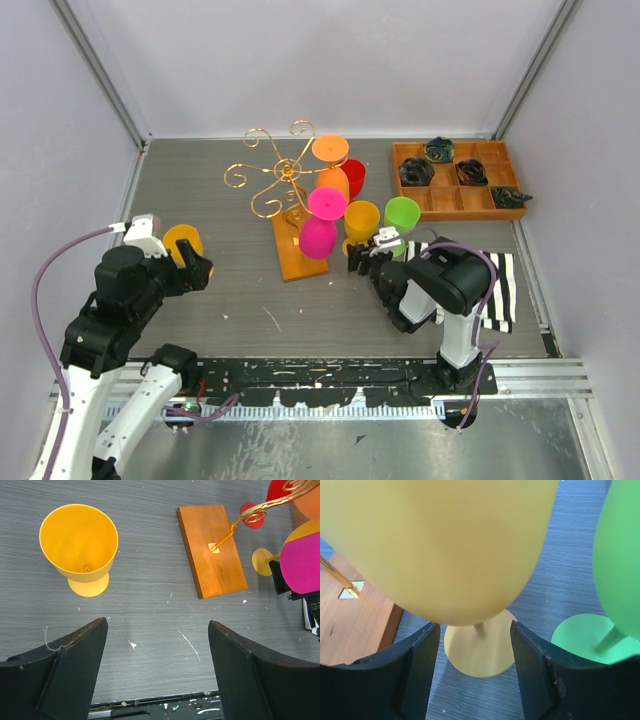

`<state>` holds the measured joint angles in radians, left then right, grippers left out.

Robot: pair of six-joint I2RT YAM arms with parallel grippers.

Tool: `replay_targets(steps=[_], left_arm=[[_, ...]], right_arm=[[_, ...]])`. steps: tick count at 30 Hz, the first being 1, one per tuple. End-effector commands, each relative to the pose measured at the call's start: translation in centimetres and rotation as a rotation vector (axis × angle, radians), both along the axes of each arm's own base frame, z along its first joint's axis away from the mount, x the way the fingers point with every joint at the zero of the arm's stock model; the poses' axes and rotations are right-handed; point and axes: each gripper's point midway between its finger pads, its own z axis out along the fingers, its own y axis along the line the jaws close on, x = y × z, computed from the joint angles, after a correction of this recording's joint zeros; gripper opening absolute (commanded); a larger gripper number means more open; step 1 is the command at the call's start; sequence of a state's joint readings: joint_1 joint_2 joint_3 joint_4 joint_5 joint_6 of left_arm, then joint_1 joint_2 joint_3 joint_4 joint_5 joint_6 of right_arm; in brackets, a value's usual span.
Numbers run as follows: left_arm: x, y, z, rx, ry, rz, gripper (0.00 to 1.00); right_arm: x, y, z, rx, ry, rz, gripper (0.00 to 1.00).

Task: Place the wine glass upside down on the wine glass rack
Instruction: Pick up the wine glass at the center of the board.

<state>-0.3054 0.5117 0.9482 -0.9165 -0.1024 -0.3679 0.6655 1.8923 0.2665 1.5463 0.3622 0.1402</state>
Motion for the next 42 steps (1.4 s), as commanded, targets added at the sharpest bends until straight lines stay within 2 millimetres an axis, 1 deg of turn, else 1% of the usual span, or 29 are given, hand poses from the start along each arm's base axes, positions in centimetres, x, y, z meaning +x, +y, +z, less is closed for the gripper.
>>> replay_targets(steps=[1, 10, 18, 23, 25, 29, 42], left_arm=[[0.4, -0.1, 0.2, -0.001, -0.027, -0.008, 0.88], [0.4, -0.1, 0.2, 0.001, -0.028, -0.005, 0.88], [0.4, -0.1, 0.2, 0.002, -0.026, -0.005, 0.89], [0.4, -0.1, 0.1, 0.002, -0.026, -0.006, 0.89], [0.4, -0.1, 0.1, 0.002, -0.025, -0.005, 0.89], [0.5, -0.1, 0.1, 0.004, -0.024, -0.006, 0.89], [0.5, -0.1, 0.1, 0.003, -0.023, -0.008, 0.89]], right_arm=[[1.4, 0.9, 4.1, 0.113, -0.132, -0.012, 0.64], [2.3, 1.3, 3.1, 0.126, -0.093, -0.032, 0.65], [3.7, 1.9, 2.1, 0.099, -0.027, -0.06, 0.65], [3.9, 2.0, 1.8, 0.094, -0.02, -0.064, 0.62], [3.8, 1.9, 1.7, 0.099, -0.023, -0.065, 0.58], [3.8, 1.7, 1.7, 0.105, -0.022, -0.07, 0.47], [3.7, 1.6, 1.5, 0.123, -0.023, -0.057, 0.17]])
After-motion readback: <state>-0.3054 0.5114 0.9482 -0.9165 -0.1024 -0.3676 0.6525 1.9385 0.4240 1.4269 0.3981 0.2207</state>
